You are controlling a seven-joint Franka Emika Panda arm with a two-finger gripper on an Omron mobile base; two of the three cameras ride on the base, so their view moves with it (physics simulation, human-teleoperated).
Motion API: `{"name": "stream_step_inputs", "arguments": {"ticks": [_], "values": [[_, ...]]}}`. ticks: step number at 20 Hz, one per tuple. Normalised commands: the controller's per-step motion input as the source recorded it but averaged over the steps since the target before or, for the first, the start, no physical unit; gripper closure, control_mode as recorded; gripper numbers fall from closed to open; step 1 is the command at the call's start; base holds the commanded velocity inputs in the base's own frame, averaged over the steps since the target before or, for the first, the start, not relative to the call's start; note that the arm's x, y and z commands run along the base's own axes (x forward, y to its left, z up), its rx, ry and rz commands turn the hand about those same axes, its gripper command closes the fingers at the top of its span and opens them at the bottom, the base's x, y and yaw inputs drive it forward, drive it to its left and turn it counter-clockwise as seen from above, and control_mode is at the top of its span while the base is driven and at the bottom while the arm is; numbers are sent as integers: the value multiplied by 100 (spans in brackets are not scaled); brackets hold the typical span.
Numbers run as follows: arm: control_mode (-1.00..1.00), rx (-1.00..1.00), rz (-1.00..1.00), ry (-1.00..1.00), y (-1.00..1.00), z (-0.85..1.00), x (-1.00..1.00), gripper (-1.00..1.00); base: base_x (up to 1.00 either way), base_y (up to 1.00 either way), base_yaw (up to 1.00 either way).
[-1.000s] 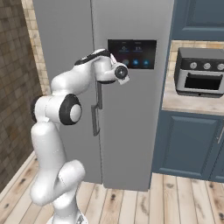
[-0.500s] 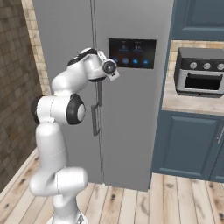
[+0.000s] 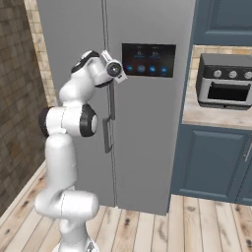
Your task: Pick up the frozen steak from the freezer, place it on any shelf in the fridge, and close the fridge and freezer doors when done.
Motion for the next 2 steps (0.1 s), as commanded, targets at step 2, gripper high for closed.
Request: {"name": "stream_step_inputs", "arguments": {"ticks": [2], "values": [[-100,-6,0,0,32,0,59,-100,0,0,0]]}}
